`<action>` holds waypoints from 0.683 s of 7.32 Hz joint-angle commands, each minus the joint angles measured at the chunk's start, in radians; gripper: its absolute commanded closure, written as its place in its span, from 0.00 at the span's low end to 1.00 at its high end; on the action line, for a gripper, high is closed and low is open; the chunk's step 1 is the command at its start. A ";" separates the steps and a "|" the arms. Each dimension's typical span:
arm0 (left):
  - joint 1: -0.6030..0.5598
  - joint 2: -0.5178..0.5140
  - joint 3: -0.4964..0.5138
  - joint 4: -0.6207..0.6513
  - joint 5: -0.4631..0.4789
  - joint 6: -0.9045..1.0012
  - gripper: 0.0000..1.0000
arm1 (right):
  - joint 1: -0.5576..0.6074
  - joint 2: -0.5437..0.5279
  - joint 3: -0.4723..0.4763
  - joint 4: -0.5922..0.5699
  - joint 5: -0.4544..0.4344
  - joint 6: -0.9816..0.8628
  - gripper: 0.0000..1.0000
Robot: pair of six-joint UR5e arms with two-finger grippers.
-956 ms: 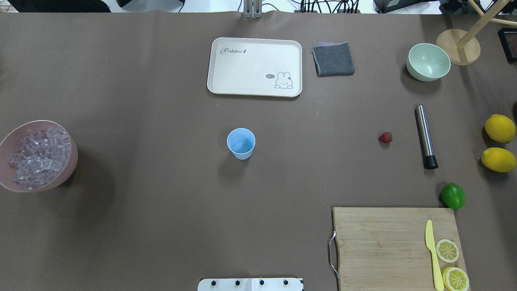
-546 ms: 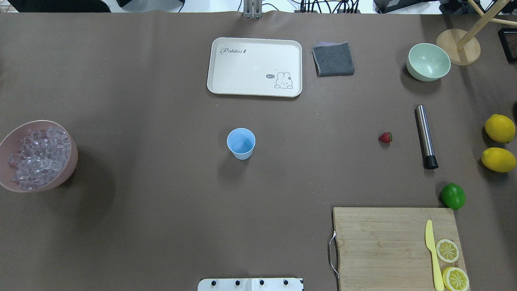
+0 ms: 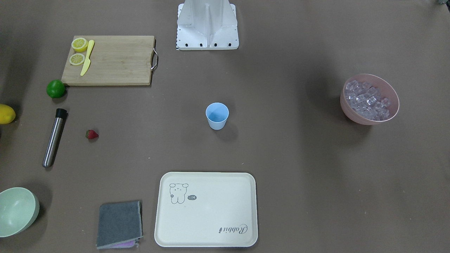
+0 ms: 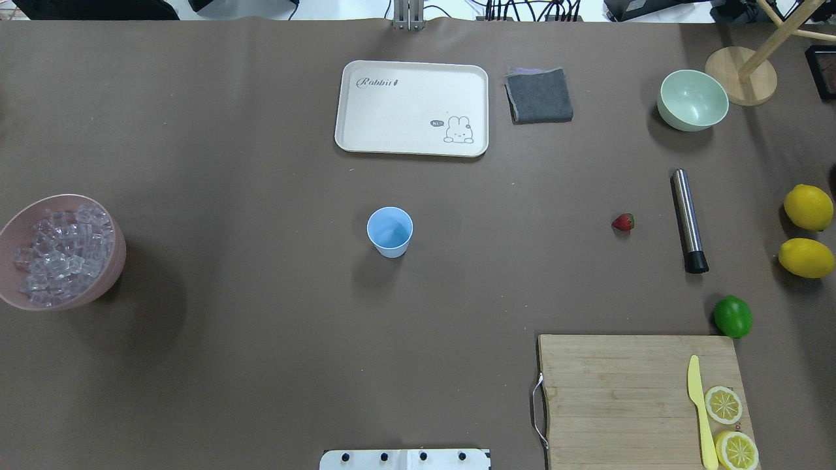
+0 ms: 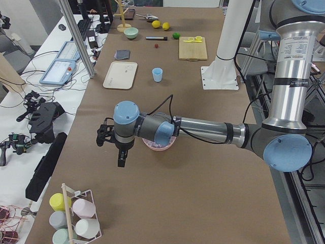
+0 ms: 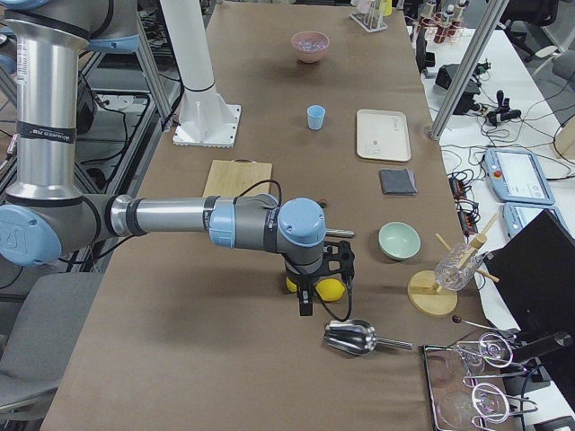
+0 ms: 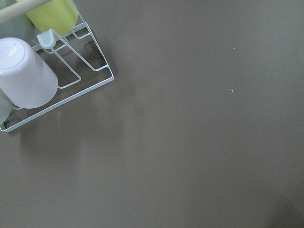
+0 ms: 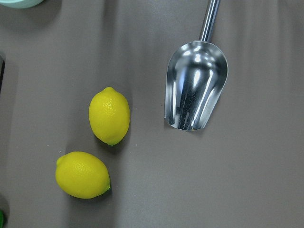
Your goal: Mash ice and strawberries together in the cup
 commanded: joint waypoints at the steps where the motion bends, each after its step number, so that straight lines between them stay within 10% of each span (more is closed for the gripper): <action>1: 0.000 0.020 -0.003 -0.031 -0.007 0.005 0.02 | 0.000 0.005 0.000 -0.001 0.000 -0.001 0.00; 5: 0.000 0.028 -0.009 -0.094 -0.013 -0.026 0.02 | 0.000 0.005 -0.009 -0.001 0.000 -0.001 0.00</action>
